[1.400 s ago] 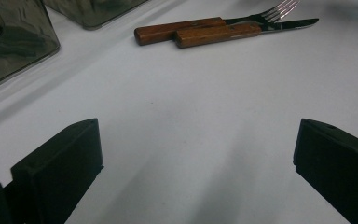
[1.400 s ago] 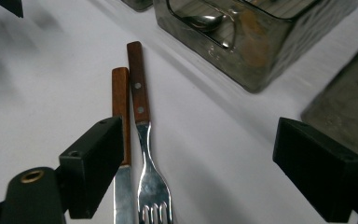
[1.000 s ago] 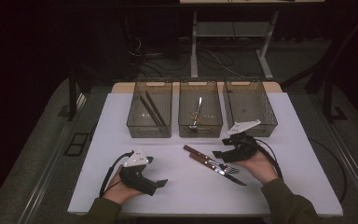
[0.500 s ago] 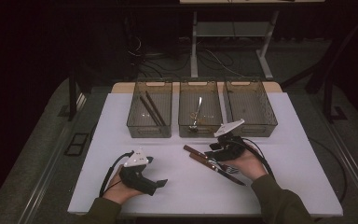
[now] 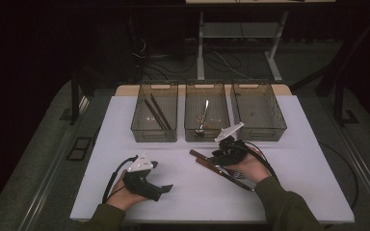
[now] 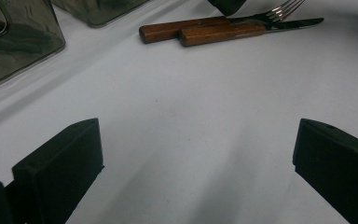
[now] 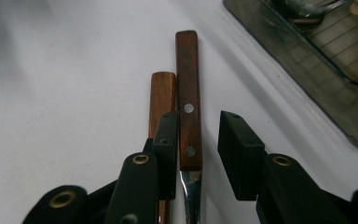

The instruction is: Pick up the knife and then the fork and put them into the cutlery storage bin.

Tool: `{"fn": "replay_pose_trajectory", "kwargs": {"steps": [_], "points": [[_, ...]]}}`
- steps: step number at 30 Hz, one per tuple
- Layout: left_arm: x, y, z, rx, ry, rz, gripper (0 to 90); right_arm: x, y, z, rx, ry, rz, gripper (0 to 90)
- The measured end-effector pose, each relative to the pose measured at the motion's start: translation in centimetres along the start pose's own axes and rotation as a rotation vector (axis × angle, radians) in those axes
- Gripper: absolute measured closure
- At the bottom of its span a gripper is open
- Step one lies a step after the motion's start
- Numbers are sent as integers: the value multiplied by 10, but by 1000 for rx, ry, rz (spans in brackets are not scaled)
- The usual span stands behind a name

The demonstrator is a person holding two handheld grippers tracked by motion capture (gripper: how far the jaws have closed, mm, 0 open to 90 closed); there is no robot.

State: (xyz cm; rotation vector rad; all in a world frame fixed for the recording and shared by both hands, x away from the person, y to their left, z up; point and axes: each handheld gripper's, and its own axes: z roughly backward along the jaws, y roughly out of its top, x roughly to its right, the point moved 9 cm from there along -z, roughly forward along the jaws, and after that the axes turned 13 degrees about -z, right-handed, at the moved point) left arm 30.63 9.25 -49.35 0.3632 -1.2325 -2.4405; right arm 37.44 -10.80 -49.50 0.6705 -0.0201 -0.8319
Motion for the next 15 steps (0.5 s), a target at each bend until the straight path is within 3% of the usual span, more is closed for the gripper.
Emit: {"fn": "replay_pose_trajectory", "kwargs": {"steps": [4, 6, 15], "points": [[0, 0, 0, -1, -1, -4, 3, 0, -3, -5, -41, -13, 16, 709], [0, 0, 0, -4, -2, -5, 3, 1, -5, -7, -73, -31, 48, 713], [0, 0, 0, -6, -3, -13, 3, 0, -2, -15, -280, -106, 154, 719]]}}
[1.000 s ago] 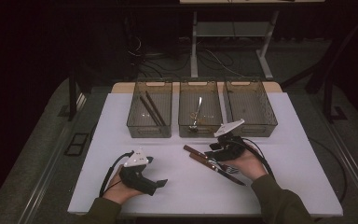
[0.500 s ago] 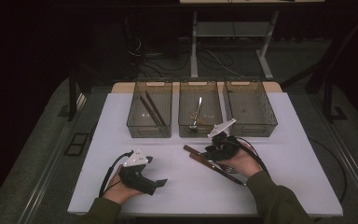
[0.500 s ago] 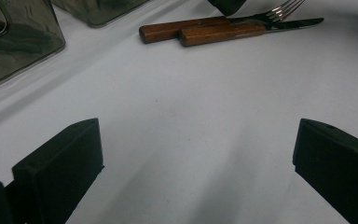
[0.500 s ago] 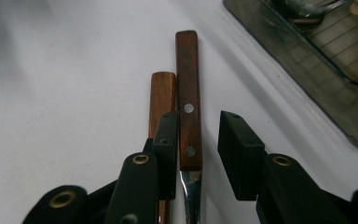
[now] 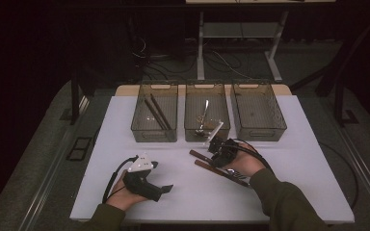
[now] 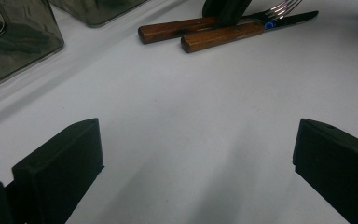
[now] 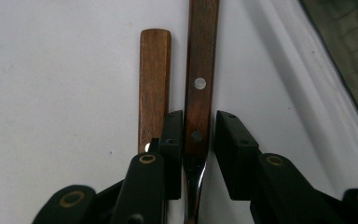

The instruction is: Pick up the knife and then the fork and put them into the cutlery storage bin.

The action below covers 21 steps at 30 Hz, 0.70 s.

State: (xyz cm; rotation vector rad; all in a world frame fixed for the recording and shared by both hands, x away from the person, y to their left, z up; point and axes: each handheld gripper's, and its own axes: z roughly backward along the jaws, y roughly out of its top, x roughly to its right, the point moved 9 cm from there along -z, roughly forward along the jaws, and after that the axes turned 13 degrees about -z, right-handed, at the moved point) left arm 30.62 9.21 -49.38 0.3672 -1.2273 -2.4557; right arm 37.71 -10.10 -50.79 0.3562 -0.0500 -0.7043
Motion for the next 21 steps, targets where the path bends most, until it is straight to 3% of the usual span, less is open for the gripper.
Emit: {"fn": "replay_pose_trajectory", "kwargs": {"steps": [3, 6, 10, 15, 21], "points": [[1, 0, 0, 3, -1, 5, 3, -3, 4, -1, -100, -4, 3, 720], [0, 0, 0, -1, -1, -1, 3, -1, 9, -3, -197, -36, 42, 728], [0, 0, 0, 1, -1, -1, 3, 0, 13, -5, -255, -55, 52, 766], [0, 0, 1, 5, -2, 1, 3, 0, 12, -4, -239, -55, 48, 769], [1, 1, 0, 7, -2, 15, 3, 2, 9, 6, -160, -2, 8, 769]]}}
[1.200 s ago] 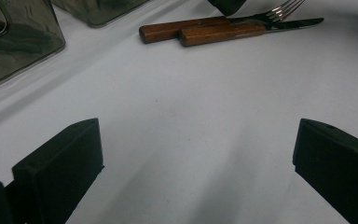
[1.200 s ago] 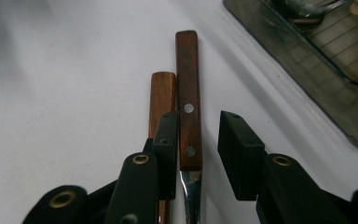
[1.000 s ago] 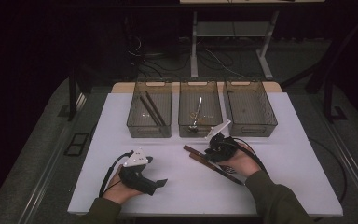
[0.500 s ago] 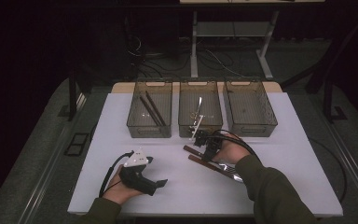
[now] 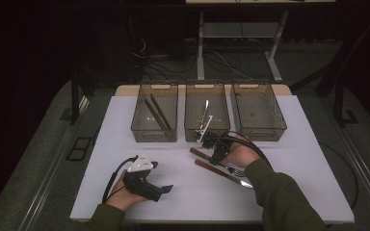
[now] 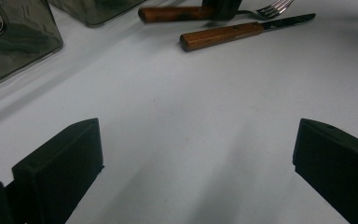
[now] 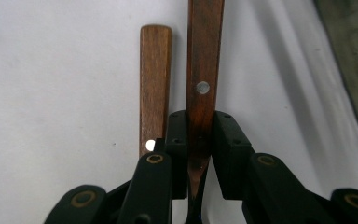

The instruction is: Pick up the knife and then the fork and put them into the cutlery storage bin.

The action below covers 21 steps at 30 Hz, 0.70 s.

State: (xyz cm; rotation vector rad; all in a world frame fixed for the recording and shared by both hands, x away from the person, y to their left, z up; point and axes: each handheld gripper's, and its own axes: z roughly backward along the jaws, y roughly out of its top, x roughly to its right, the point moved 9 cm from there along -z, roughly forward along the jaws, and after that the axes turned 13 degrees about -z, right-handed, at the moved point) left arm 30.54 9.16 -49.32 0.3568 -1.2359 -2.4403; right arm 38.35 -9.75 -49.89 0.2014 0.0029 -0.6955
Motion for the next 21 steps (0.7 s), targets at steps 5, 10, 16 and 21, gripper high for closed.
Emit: {"fn": "replay_pose_trajectory", "kwargs": {"steps": [5, 10, 16, 21], "points": [[0, 0, 0, -1, -1, -1, 3, 8, -7, 15, 114, 53, -45, 770], [0, 0, 0, 0, 0, 1, 3, 15, -17, 34, 239, 99, -111, 770], [-1, 0, 1, 2, 3, 3, 3, 30, -27, 67, 403, 148, -191, 770], [-1, 0, 1, 4, 2, 4, 3, 48, -33, 92, 527, 163, -245, 770]]}}
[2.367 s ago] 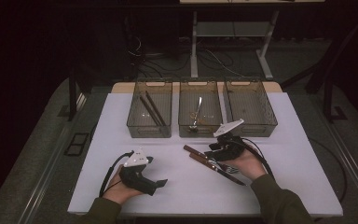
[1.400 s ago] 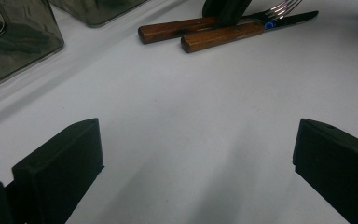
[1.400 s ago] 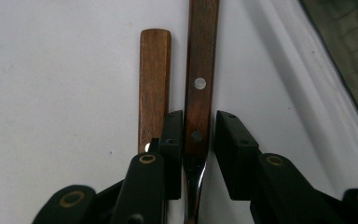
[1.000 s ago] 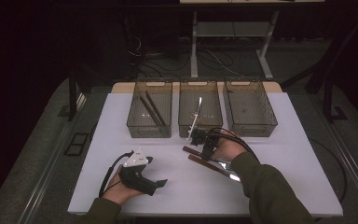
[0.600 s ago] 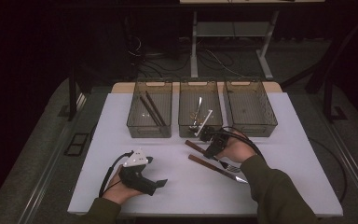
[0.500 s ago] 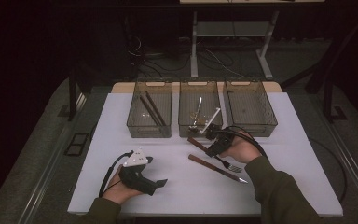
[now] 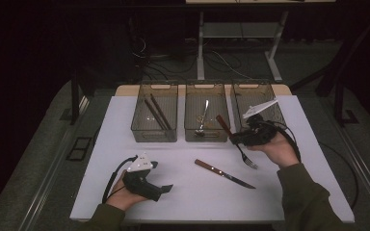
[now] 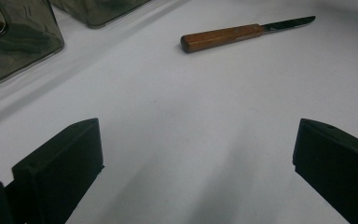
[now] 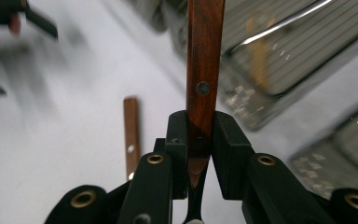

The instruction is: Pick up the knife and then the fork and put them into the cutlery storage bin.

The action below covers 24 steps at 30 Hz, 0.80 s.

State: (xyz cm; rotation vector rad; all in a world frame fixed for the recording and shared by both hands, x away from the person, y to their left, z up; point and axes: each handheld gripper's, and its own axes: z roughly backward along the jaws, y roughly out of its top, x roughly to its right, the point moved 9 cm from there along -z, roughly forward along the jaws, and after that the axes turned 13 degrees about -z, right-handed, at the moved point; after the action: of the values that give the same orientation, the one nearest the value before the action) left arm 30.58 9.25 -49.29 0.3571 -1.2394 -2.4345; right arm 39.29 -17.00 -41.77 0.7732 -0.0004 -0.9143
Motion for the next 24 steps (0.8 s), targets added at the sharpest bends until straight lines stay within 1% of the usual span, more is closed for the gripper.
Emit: {"fn": "replay_pose_trajectory", "kwargs": {"steps": [2, 4, 8, 9, 12, 14, 17, 20, 21, 23, 24], "points": [[0, 0, 0, 0, 0, -1, 3, 5, 5, 10, 53, 10, -23, 770], [0, 0, 0, -1, -1, -2, 3, 11, 10, 19, 97, 5, -40, 770], [0, 0, 1, 1, -3, -3, 3, 30, 20, 36, 160, -38, -73, 770], [0, 0, 1, 2, -4, -3, 3, 35, 23, 41, 178, -48, -90, 770], [0, 0, 0, 3, -3, 1, 2, 50, 32, 54, 223, -81, -111, 770], [0, 1, 0, 7, -3, 3, 2, 59, 38, 62, 245, -95, -130, 770], [0, 1, 0, 7, -3, 3, 2, 72, 46, 74, 276, -127, -147, 770], [0, 1, 0, 7, -3, 3, 1, 85, 56, 83, 299, -173, -161, 769], [0, 1, 0, 7, -3, 5, 1, 90, 58, 84, 297, -183, -168, 769], [0, 0, 0, 6, -3, 2, 0, 101, 63, 87, 305, -232, -173, 769], [0, 0, 1, 7, -3, 3, 0, 106, 66, 88, 310, -244, -176, 769]]}}
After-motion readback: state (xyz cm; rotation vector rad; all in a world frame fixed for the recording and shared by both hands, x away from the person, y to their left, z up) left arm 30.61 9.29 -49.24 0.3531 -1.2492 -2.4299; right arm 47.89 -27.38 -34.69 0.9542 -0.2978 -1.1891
